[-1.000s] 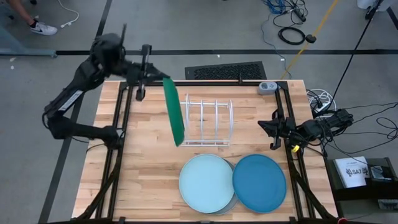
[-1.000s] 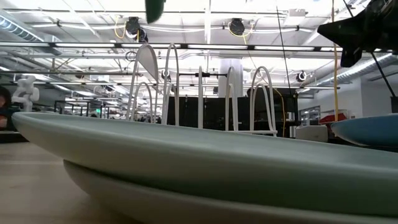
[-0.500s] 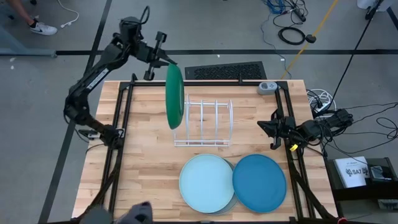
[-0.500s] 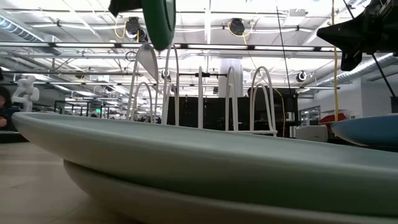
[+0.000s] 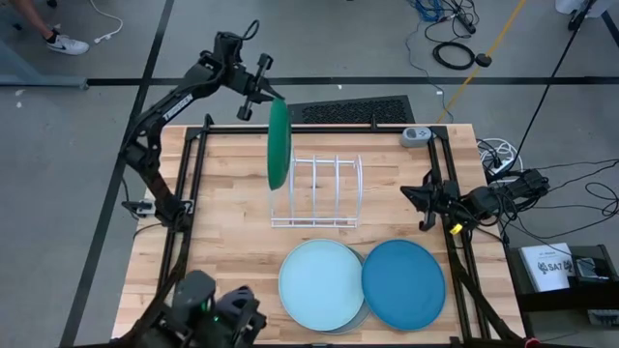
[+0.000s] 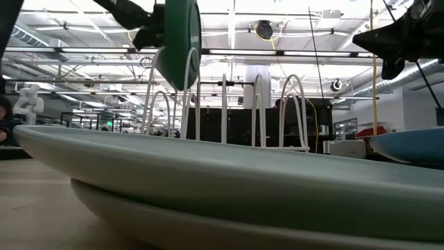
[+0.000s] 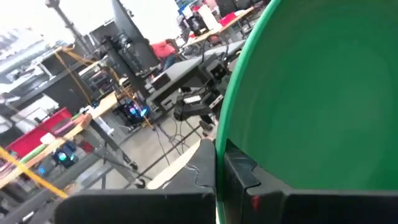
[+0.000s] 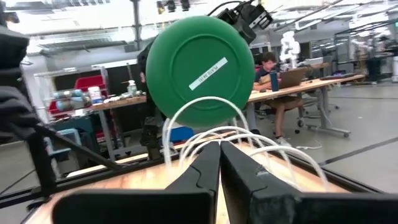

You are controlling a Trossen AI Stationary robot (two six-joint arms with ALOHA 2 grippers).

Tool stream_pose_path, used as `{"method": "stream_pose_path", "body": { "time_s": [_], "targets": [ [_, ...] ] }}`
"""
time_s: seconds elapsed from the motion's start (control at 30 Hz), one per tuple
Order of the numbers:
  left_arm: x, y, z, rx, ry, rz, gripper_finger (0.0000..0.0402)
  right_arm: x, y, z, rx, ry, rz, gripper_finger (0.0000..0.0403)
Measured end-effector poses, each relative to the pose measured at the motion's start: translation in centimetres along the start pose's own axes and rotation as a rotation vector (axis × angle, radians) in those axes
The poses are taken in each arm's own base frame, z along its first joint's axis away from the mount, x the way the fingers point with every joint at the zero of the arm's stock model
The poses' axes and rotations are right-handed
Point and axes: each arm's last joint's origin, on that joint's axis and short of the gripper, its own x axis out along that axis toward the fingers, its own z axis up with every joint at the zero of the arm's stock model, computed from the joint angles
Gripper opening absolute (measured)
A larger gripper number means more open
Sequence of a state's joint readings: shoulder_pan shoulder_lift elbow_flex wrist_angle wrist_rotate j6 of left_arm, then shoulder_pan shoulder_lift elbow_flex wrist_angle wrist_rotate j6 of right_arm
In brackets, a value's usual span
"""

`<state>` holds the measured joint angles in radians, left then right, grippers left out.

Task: Sort dishes
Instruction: Put the green plate in the dish rack

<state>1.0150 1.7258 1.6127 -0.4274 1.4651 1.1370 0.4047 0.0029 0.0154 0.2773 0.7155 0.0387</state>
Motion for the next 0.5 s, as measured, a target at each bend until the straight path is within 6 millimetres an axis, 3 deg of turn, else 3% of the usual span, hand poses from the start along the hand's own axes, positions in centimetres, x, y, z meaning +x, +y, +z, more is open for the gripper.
{"method": "stream_pose_path", "body": {
  "time_s": [0.17,0.5],
  "targets": [
    [-0.1,0.0,-1.6,-0.048,0.008,0.003,0.0000,0.0,-0.1,0.0,-0.013,0.002,-0.021,0.0009],
    [-0.3,-0.7,-2.2,-0.169,0.040,0.006,0.0000,0.0,-0.1,0.0,-0.022,0.002,-0.021,0.0009]
  ]
}}
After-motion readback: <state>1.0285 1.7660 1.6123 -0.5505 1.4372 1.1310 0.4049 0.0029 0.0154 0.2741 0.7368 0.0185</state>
